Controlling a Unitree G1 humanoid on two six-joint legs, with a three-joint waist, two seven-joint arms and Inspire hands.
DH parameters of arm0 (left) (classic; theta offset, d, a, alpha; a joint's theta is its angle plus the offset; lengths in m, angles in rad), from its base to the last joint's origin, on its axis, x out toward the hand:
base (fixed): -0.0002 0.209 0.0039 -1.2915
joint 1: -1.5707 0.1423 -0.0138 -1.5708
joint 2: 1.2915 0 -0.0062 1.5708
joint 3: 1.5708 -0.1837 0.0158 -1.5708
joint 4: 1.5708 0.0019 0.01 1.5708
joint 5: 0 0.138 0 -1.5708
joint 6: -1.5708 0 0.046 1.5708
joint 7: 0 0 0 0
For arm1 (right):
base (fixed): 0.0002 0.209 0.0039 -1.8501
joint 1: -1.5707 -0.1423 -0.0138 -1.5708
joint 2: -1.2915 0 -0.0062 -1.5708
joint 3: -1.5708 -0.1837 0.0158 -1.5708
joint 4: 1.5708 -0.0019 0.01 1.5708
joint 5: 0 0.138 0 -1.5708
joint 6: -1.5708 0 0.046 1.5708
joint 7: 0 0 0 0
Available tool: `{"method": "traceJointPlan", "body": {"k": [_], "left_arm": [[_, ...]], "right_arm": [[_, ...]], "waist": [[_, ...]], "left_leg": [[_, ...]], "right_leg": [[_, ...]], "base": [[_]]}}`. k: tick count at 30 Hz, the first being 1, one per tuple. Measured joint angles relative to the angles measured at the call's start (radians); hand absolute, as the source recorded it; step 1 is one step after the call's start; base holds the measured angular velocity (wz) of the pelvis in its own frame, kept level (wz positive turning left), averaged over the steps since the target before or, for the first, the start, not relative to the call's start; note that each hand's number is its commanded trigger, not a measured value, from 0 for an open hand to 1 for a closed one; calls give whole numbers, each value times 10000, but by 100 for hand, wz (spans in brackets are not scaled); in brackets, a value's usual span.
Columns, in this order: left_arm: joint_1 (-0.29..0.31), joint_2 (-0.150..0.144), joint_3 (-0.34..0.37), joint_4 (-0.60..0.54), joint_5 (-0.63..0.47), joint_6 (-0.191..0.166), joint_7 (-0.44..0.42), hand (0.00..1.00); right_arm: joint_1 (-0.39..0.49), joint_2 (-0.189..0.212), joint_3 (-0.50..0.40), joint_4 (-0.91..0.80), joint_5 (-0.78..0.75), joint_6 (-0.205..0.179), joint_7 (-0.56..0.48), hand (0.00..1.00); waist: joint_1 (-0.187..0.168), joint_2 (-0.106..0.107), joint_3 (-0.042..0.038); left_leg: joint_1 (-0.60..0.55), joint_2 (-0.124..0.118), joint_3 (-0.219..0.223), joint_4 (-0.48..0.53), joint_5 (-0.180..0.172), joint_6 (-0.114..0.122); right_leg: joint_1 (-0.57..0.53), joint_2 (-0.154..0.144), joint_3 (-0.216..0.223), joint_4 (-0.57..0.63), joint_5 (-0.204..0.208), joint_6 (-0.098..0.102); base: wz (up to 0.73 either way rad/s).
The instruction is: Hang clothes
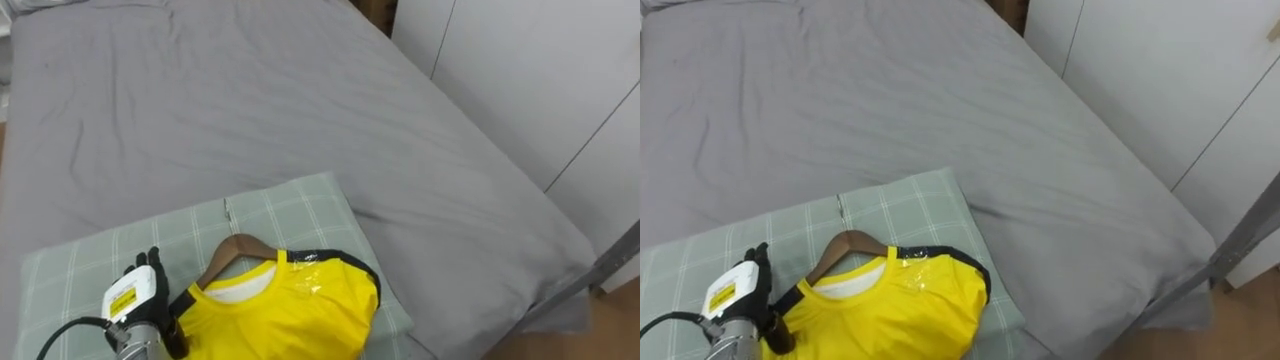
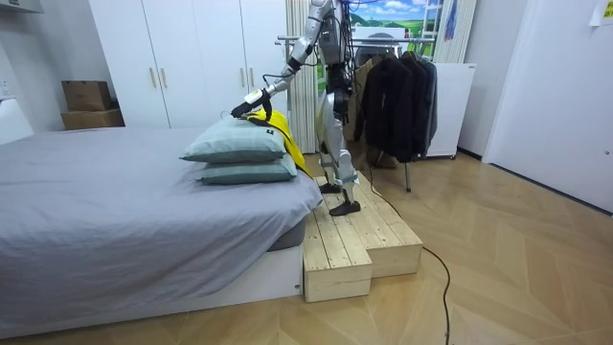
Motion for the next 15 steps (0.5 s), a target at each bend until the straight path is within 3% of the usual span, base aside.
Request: {"method": "traceJointPlan", "body": {"k": [8, 15], "left_arm": [[-166, 91, 5, 212, 6, 4, -4, 0], [-233, 95, -4, 307, -7, 12, -5, 0]], "right_arm": [[-9, 21, 280, 6, -11, 9, -186, 0], [-18, 31, 555, 5, -3, 5, -313, 0]], "waist": [[1, -197, -29], [13, -213, -30]], "left_leg": [[-251, 33, 6, 193, 0, 0], [-255, 36, 6, 192, 0, 0]], "right_leg": [[-131, -2, -10, -8, 25, -33], [-131, -2, -20, -9, 30, -37]], "base": [[0], [0]]}}
